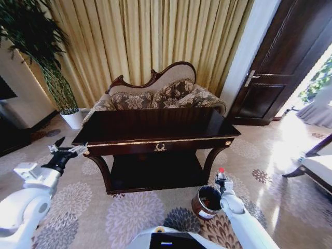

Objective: Move to the front of the table and place the trash on the table into the trash bin.

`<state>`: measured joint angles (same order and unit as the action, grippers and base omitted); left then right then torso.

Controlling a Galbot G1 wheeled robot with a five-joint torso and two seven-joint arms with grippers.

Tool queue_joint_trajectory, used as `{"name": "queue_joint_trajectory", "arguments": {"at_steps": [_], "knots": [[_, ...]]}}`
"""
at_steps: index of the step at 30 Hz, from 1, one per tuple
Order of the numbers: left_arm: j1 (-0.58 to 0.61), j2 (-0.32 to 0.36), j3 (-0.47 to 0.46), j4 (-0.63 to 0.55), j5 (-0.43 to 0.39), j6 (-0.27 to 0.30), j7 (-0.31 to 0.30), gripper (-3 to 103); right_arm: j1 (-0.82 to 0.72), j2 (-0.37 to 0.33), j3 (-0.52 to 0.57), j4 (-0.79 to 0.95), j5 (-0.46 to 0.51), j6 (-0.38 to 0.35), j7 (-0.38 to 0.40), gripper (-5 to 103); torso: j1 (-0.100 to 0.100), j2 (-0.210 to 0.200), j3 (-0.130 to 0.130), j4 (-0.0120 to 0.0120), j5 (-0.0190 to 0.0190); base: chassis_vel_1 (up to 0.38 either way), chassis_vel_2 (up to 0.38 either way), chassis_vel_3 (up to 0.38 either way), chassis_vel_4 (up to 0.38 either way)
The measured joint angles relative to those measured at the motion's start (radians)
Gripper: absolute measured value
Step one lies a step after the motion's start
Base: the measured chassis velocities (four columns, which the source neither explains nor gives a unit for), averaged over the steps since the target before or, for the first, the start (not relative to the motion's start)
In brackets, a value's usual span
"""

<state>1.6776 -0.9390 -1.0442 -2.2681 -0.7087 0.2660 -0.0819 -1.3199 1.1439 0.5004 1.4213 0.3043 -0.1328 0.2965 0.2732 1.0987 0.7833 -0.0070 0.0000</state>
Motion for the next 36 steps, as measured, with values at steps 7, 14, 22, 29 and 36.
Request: {"name": "queue_joint_trajectory", "arguments": {"at_steps": [7, 14, 22, 29, 36], "knots": [[-0.002, 0.004, 0.005, -0.010, 0.003, -0.001, 0.000, 100, 0.001, 0.007, 0.009, -0.006, 0.002, 0.013, 0.007, 74, 0.000, 0.000, 0.000, 0.0000, 0.0001, 0.000, 0.000, 0.000, 0.000], [-0.005, 0.012, 0.006, -0.014, -0.001, 0.002, 0.001, 100, -0.020, 0.008, 0.019, 0.082, 0.035, -0.002, 0.032, 99, 0.000, 0.000, 0.000, 0.0000, 0.0001, 0.000, 0.000, 0.000, 0.000], [-0.005, 0.020, -0.021, -0.042, -0.015, 0.002, -0.001, 100, -0.100, -0.029, 0.040, 0.430, 0.137, -0.047, 0.023, 100, 0.000, 0.000, 0.000, 0.0001, 0.0001, 0.000, 0.000, 0.000, 0.000], [-0.004, 0.024, -0.047, -0.100, -0.034, 0.002, -0.014, 100, -0.136, -0.095, 0.009, 0.790, 0.177, -0.106, 0.099, 100, 0.000, 0.000, 0.000, 0.0001, 0.0000, 0.000, 0.000, 0.000, 0.000], [-0.003, 0.030, -0.057, -0.127, -0.042, 0.002, -0.021, 100, -0.183, -0.155, -0.006, 1.019, 0.184, -0.165, 0.116, 100, 0.000, 0.000, 0.000, 0.0000, -0.0001, 0.000, 0.000, 0.000, 0.000]]}}
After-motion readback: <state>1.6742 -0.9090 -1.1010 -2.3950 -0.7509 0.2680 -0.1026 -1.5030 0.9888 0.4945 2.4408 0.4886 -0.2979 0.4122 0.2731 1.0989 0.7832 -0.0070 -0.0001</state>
